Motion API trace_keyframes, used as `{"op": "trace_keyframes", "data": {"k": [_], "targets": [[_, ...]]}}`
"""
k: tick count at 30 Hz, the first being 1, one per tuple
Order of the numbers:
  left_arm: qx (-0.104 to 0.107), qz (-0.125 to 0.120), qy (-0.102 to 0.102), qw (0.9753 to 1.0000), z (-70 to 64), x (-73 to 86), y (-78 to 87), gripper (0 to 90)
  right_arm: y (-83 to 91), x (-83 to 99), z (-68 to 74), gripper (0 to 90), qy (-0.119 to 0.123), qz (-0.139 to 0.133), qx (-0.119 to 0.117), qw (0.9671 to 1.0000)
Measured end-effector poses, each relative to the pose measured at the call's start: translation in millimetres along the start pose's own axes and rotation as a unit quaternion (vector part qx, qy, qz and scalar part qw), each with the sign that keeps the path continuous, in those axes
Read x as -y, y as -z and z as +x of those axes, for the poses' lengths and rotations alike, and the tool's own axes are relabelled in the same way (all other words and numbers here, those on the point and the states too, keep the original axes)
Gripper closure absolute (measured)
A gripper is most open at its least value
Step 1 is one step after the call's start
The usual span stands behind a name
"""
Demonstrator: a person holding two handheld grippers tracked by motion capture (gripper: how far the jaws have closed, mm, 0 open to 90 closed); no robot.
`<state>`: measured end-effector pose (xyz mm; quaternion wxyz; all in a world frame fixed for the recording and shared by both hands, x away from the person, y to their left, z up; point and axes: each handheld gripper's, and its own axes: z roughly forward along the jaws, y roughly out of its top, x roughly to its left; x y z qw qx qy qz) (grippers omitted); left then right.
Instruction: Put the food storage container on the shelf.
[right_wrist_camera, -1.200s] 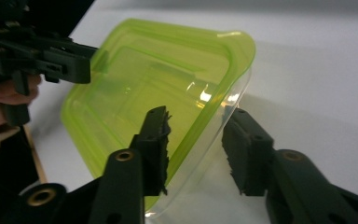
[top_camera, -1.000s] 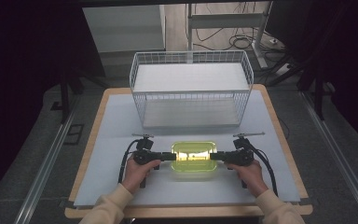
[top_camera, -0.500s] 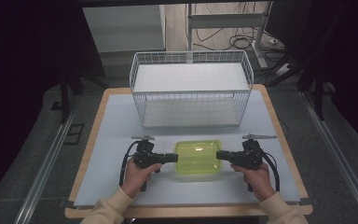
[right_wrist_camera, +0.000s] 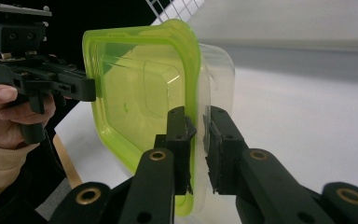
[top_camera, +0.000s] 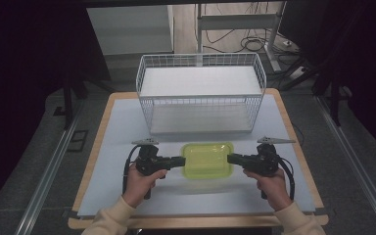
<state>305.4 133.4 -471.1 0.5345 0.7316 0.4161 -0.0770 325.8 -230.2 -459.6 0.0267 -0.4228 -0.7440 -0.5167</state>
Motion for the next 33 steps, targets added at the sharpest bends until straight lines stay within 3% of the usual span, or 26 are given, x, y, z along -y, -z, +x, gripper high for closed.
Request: {"op": "trace_keyframes", "data": {"k": [12, 17, 26, 33], "targets": [[0.001, -0.01, -0.008, 0.9999, -5.0, -6.3, 6.3, 82.1, 5.0, -7.2, 9.2, 80.5, 0.011, -0.014, 0.001, 0.9999], [0.001, -0.01, -0.012, 0.9999, -6.1, -16.7, 7.5, 82.2, 7.4, -13.0, 12.8, 80.6, 0.015, -0.023, 0.01, 0.9996], [-0.01, -0.021, -0.039, 0.999, -18.6, -42.9, 22.1, 82.2, 14.3, -37.2, 21.5, 80.6, 0.027, -0.039, 0.005, 0.9989], [-0.01, -0.034, -0.043, 0.9984, -22.6, -53.5, 31.1, 82.1, 19.5, -57.9, 36.5, 80.6, 0.049, -0.042, 0.013, 0.9979]]}}
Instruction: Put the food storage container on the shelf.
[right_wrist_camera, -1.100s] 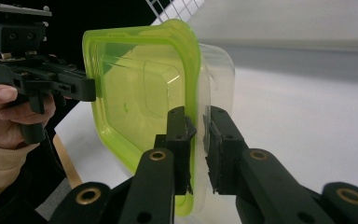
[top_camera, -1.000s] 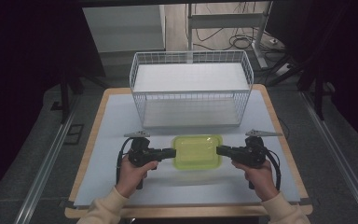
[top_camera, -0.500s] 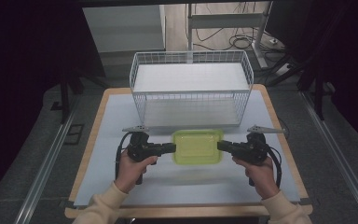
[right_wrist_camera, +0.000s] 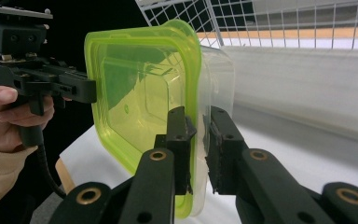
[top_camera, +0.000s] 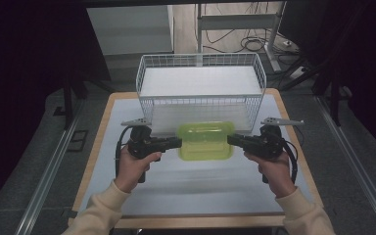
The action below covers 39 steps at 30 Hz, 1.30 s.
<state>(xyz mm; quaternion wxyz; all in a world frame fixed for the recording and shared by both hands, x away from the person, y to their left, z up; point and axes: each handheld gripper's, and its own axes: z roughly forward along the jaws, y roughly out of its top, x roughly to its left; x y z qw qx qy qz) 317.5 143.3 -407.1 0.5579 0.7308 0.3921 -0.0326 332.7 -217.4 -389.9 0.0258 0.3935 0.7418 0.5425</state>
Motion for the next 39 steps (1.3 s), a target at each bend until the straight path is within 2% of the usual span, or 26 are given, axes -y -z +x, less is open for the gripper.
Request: {"op": "trace_keyframes", "data": {"k": [16, 28, 39], "targets": [[0.008, -0.011, 0.009, 0.9999, 3.3, -23.2, 3.6, 81.9, 1.7, -27.2, 5.7, 80.5, 0.012, -0.001, 0.012, 0.9999], [0.002, -0.016, 0.001, 0.9999, 6.5, -48.7, 6.7, 81.9, 0.2, -54.9, 6.3, 80.5, 0.024, -0.001, 0.023, 0.9994], [-0.005, -0.018, 0.001, 0.9998, 8.5, -63.0, 8.8, 81.8, -4.0, -69.9, 4.9, 80.4, 0.026, -0.003, 0.027, 0.9993]]}}
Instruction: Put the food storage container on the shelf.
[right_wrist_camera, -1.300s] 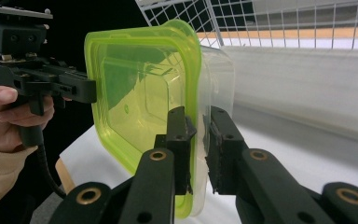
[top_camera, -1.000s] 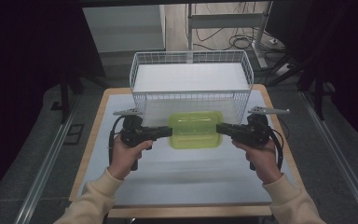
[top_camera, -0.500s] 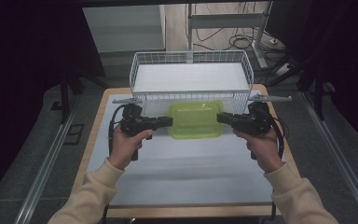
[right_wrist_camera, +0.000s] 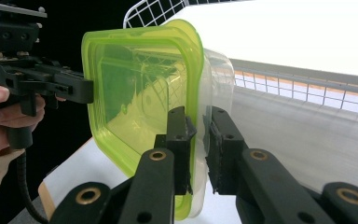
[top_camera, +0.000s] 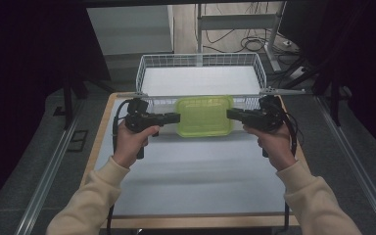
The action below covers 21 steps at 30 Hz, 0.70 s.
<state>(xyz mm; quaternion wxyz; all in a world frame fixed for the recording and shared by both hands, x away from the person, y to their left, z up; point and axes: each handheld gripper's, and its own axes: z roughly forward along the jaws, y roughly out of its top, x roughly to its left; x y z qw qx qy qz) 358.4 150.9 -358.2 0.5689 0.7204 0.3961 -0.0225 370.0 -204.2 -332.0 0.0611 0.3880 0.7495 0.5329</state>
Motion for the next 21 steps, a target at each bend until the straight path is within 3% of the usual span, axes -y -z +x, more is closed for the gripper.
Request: {"op": "trace_keyframes", "data": {"k": [12, 21], "targets": [[-0.013, 0.002, 0.001, 0.9999, 7.6, -18.6, -0.7, 81.6, -8.0, -19.0, -1.2, 80.3, 0.008, -0.003, 0.014, 0.9999], [-0.03, 0.005, 0.004, 0.9995, 16.7, -38.2, -5.2, 81.6, -21.6, -34.9, -11.2, 80.0, -0.003, 0.001, 0.028, 0.9996]]}}
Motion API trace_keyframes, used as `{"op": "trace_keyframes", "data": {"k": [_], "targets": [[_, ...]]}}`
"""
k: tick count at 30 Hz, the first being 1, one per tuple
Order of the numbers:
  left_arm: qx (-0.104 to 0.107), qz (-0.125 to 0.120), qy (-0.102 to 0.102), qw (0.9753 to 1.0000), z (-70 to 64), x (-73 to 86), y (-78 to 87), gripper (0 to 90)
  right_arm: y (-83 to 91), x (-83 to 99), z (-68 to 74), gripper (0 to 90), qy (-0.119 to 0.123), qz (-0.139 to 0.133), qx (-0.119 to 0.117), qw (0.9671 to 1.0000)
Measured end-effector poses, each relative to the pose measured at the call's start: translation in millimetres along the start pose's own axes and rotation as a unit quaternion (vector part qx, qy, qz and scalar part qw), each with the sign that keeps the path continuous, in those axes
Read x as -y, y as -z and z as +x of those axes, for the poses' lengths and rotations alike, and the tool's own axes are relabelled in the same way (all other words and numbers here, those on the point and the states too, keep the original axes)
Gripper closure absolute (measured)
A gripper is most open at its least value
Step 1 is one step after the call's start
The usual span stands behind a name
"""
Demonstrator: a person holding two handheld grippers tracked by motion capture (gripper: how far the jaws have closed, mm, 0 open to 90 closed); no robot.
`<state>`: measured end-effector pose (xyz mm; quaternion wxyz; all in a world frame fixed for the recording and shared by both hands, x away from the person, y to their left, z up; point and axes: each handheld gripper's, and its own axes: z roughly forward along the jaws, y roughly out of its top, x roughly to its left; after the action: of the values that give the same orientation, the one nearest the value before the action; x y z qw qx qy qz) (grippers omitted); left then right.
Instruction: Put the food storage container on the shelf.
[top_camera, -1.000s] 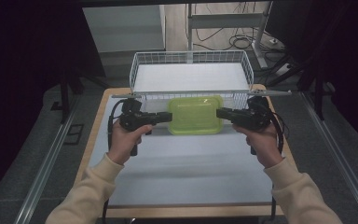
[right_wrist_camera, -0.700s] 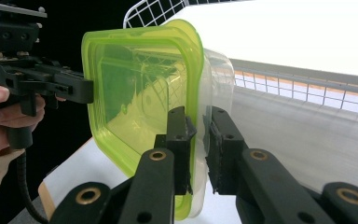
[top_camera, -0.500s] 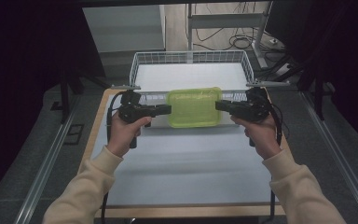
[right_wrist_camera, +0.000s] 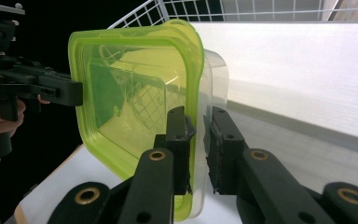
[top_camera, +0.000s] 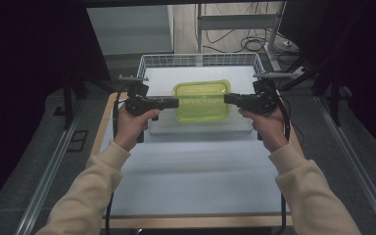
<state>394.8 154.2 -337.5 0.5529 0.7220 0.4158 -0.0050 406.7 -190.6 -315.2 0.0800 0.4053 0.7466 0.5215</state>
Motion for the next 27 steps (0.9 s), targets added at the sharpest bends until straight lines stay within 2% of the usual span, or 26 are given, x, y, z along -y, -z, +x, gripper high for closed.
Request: {"op": "trace_keyframes", "data": {"k": [7, 13, 19, 27], "targets": [[-0.005, 0.001, -0.009, 0.9999, 1.4, -14.8, -3.1, 81.7, -5.2, -6.9, -8.4, 80.0, -0.012, -0.003, 0.001, 0.9999], [-0.007, -0.002, 0.001, 1.0, 6.3, -27.5, -7.1, 81.6, -8.1, -18.4, -14.6, 80.0, -0.022, -0.015, 0.003, 0.9996], [-0.027, 0.002, 0.0, 0.9996, 10.7, -41.1, -11.1, 81.4, -14.6, -30.8, -19.8, 80.0, -0.029, -0.013, 0.011, 0.9994], [-0.031, -0.001, 0.011, 0.9994, 18.8, -55.9, -16.5, 81.2, -22.0, -45.5, -26.3, 80.0, -0.038, -0.014, 0.019, 0.999]]}}
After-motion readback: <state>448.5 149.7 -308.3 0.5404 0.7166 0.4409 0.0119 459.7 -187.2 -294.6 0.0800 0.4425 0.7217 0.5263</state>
